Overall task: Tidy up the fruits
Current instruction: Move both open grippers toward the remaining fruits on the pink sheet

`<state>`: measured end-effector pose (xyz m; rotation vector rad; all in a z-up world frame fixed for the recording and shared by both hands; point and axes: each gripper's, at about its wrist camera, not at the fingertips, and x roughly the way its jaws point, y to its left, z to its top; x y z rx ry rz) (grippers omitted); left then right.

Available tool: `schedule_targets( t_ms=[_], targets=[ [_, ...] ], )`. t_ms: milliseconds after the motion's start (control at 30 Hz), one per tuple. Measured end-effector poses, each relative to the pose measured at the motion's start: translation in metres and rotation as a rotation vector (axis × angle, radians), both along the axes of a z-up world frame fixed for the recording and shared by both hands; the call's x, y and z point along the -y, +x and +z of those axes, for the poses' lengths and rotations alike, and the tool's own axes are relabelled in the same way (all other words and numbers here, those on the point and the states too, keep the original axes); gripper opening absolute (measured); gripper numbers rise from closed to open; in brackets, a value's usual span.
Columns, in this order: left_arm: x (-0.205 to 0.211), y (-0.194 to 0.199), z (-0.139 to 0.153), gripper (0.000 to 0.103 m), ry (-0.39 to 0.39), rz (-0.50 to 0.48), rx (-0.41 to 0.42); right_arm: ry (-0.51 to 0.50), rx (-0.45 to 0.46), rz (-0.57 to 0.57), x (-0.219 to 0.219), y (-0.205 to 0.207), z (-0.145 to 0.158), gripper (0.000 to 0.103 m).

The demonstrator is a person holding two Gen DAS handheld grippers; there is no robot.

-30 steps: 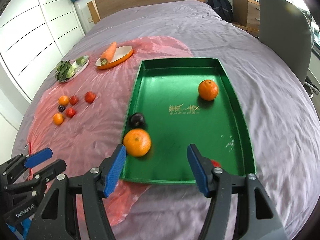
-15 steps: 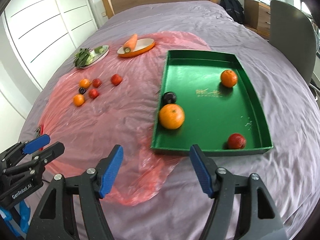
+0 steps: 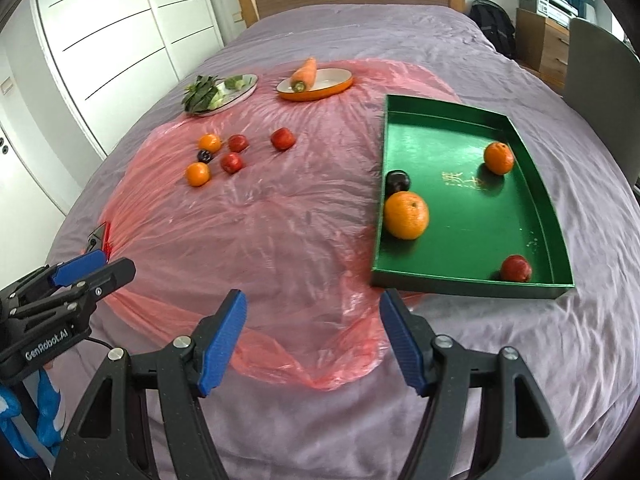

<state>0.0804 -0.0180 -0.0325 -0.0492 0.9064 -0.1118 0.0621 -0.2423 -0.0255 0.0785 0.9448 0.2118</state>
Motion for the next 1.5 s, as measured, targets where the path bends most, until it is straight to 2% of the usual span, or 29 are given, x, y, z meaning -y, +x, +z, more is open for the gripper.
schedule_targets(
  t_ms=[267,667,1067,1500],
  targets=[
    [-0.035,0.005,-0.008,0.049,-0.007,0.079,-0.001,-0.013,-0.004,0.039,-0.021,-0.001,-0.004,0.103],
    [-0.073,0.029,-0.027,0.049,-0.051,0.141,-0.012,-0.023,0.015,0.104,-0.057,0.018,-0.008,0.103],
    [-0.077,0.068,-0.044,0.049,-0.087,0.126,-0.023,-0.029,0.0,0.155,-0.081,0.05,-0.025,0.103],
    [-0.068,0.107,-0.057,0.049,-0.095,0.09,-0.029,-0.008,-0.013,0.138,-0.078,0.085,-0.042,0.103]
  ],
)
